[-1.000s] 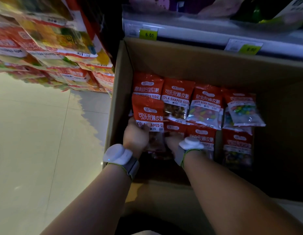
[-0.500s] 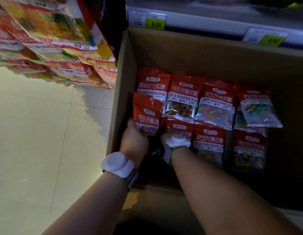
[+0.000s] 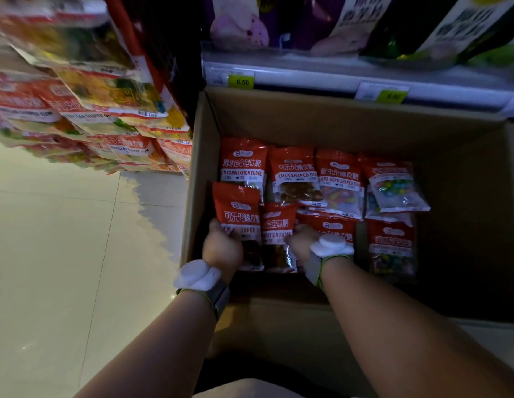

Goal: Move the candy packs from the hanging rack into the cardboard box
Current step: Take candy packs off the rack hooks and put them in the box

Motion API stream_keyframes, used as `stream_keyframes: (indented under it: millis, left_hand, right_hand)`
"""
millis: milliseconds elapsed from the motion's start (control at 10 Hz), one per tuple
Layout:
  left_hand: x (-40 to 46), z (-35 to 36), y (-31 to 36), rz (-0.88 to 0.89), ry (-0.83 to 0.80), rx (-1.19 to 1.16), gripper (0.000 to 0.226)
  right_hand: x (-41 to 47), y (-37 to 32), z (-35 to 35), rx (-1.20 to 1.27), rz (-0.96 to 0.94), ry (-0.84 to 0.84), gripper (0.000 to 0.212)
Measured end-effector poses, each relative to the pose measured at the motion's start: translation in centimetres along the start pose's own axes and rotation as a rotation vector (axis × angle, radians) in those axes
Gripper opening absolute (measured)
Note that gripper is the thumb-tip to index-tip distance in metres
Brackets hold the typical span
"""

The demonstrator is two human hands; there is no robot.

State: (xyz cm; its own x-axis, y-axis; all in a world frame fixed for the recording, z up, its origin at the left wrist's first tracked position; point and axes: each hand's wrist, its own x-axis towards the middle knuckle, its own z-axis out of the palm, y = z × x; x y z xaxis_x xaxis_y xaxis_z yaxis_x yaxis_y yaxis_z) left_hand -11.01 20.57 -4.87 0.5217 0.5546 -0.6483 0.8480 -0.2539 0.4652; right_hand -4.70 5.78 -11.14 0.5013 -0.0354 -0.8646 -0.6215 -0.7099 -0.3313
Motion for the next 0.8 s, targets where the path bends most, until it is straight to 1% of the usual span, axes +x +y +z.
stream_keyframes:
  millis: [100,200,300,400,500,700,800]
  left_hand:
    - [-0.7,0.1,0.1,0.027,-0.013,-0.002,0.036]
    - [-2.0,-0.4,0.6,0.103,-0.034,0.006,0.038]
    - [-2.6,-0.7,1.0,0.129,-0.039,0.007,0.04]
    - [-4.0,-0.9,1.1,0.179,-0.051,-0.062,0.042]
    - [-5.6,-0.7,0.9,0.199,-0.037,-0.138,0.038]
    - [-9.6,-1.1,0.7,0.278,-0.006,-0.338,0.035]
    - [-12.2,-2.1,0.5,0.361,0.002,-0.429,0.031]
  right_hand:
    - [-1.0,0.5,-1.7,0.043,0.012,-0.009,0.003]
    - [-2.6,1.6,-3.2,0.12,0.002,-0.001,0.029]
    - [-4.2,2.4,-4.0,0.204,-0.036,0.069,0.024]
    - [-6.8,4.2,-5.6,0.435,-0.071,0.197,0.019]
    - [-8.8,5.4,-6.7,0.58,-0.099,0.232,0.017]
    - [-13.6,8.1,-8.8,0.833,-0.077,0.275,0.009]
    - [-16.8,8.9,-9.5,0.908,-0.116,0.299,0.018]
